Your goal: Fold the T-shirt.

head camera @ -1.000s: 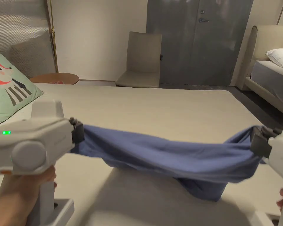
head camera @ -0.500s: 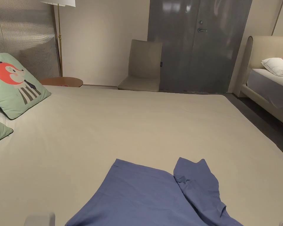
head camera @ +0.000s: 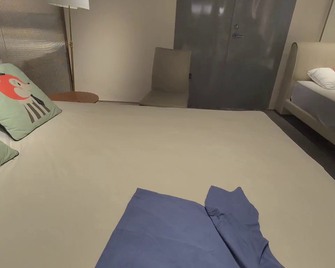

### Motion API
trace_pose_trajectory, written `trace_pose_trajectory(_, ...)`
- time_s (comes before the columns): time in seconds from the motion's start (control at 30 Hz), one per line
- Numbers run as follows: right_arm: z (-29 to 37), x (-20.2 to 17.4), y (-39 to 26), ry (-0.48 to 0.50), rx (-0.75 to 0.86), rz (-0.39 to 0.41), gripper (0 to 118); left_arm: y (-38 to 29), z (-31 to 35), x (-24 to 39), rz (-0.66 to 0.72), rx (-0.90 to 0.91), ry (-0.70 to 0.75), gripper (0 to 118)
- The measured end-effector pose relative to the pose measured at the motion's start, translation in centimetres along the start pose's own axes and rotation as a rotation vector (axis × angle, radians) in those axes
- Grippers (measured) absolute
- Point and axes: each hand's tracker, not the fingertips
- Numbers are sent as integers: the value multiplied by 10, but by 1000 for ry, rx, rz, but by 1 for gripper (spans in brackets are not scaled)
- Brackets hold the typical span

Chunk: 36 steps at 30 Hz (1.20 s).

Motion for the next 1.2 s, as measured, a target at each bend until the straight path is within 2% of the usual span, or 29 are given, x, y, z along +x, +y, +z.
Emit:
trace_pose_trajectory(0.03,3,0,2,-5,6,12,29,2,4,0,-1,12,6,49)
trace_pose_trajectory(0.07,10,1,5,-15,30,14,49,5,12,-3,9,34,1,74)
trace_pose_trajectory(0.1,19,4,9,-21,87,16,75,11,21,-6,33,87,-26,94)
trace_pose_trajectory(0.13,29,6,15,-1,140,6,100,17,33,-9,57,139,-54,105)
trace_pose_trajectory(0.17,43,9,25,27,218,-23,104,26,47,-10,79,210,-89,104)
trace_pose_trajectory(0.23,68,10,45,59,374,-56,102,47,72,-9,98,343,-111,103)
trace_pose_trajectory(0.33,105,0,78,17,614,-41,102,81,111,2,69,581,-105,99)
trace_pose_trajectory(0.37,115,-4,85,8,689,-26,102,89,123,8,52,665,-95,93)
trace_pose_trajectory(0.4,123,-7,90,0,754,-14,99,96,131,13,35,726,-85,82)
trace_pose_trajectory(0.47,133,-15,99,-12,849,-4,78,108,146,25,-7,825,-58,44)
trace_pose_trajectory(0.5,139,-18,102,-10,888,-13,60,111,152,31,-25,870,-47,24)
trace_pose_trajectory(0.53,143,-20,104,3,918,-27,27,113,157,36,-29,900,-41,3)
trace_pose_trajectory(0.57,146,-23,106,6,941,-38,1,116,159,40,-34,922,-52,0)
trace_pose_trajectory(0.63,146,-28,108,-54,967,-60,0,119,165,43,-25,933,-104,0)
trace_pose_trajectory(0.7,145,-27,111,-16,952,-38,0,123,164,45,-40,914,-140,0)
trace_pose_trajectory(0.8,137,-28,115,-12,917,-39,0,133,149,49,-74,874,-146,0)
trace_pose_trajectory(0.93,116,-28,118,-20,857,-23,0,163,106,49,-72,723,-193,0)
trace_pose_trajectory(1.1,78,-28,125,-36,754,-8,0,215,21,59,-98,536,-220,1)
trace_pose_trajectory(1.13,68,-27,127,-38,735,-6,0,228,0,62,-110,488,-219,9)
trace_pose_trajectory(1.17,61,-26,129,-43,722,-7,0,239,-20,64,-109,447,-225,31)
trace_pose_trajectory(1.2,54,-26,132,-49,709,-8,0,250,-38,67,-109,409,-228,63)
